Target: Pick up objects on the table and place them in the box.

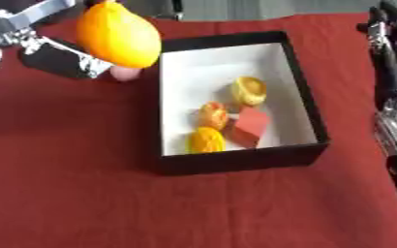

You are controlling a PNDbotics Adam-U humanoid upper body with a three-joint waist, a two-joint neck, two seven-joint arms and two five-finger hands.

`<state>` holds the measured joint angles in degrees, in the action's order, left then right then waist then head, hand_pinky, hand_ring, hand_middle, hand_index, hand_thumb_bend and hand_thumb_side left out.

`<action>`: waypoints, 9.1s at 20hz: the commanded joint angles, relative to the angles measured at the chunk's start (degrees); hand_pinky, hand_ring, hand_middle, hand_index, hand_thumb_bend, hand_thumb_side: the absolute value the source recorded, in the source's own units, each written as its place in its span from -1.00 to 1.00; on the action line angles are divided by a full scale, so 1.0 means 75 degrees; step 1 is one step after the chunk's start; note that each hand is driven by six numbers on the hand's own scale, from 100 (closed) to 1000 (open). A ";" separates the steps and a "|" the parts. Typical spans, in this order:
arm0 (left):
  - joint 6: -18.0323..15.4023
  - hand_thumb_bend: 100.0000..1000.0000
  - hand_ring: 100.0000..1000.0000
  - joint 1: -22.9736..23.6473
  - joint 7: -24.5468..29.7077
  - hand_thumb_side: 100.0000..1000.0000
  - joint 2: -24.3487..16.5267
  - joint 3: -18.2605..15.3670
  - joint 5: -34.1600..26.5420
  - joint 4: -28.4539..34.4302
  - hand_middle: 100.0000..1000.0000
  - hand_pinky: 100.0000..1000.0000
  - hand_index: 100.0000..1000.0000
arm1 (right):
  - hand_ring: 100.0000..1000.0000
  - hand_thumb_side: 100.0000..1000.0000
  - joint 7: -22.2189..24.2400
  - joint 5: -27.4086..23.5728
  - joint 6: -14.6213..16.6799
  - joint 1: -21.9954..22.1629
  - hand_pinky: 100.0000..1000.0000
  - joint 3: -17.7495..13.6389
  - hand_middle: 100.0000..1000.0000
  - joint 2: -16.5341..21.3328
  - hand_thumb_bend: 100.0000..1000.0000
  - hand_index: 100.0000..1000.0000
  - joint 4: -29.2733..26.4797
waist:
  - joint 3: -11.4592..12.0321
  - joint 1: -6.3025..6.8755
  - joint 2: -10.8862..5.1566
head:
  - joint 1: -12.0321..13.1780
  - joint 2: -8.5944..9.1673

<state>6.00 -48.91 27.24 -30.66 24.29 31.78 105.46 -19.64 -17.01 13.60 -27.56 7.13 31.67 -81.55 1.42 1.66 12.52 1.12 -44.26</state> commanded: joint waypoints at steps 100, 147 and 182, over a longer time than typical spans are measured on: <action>-0.2157 0.29 0.50 -0.1750 0.0393 -0.26 0.1139 -0.2098 0.2839 -0.7531 0.45 0.41 0.55 | 0.57 0.25 0.0020 -0.0088 -0.0062 -0.0343 0.90 0.0052 0.70 -0.0029 -1.00 0.82 -0.0207 | -0.0276 -0.0253 0.0090 | 0.0404 0.0018; -0.1253 -0.69 0.13 -0.0897 0.0844 -0.71 0.1663 -0.0245 0.0017 -0.1258 0.04 0.04 -0.20 | 0.57 0.25 -0.0062 -0.0137 -0.0005 -0.0289 0.90 -0.0071 0.70 0.0152 -1.00 0.82 -0.0269 | -0.0123 -0.0203 -0.0079 | 0.0046 0.0018; -0.1172 0.03 0.57 0.0217 -0.1218 0.53 0.1945 -0.1038 0.0186 -0.2114 0.63 0.40 0.74 | 0.57 0.22 -0.0176 -0.0130 0.0103 -0.0196 0.90 -0.0195 0.70 0.0165 -1.00 0.82 -0.0336 | -0.0099 -0.0121 -0.0083 | -0.0277 0.0018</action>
<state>-4.04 -46.70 20.11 -13.80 18.59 36.70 85.91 -20.65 -17.98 14.06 -28.54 6.57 31.06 -82.67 0.70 0.93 13.35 -0.57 -44.26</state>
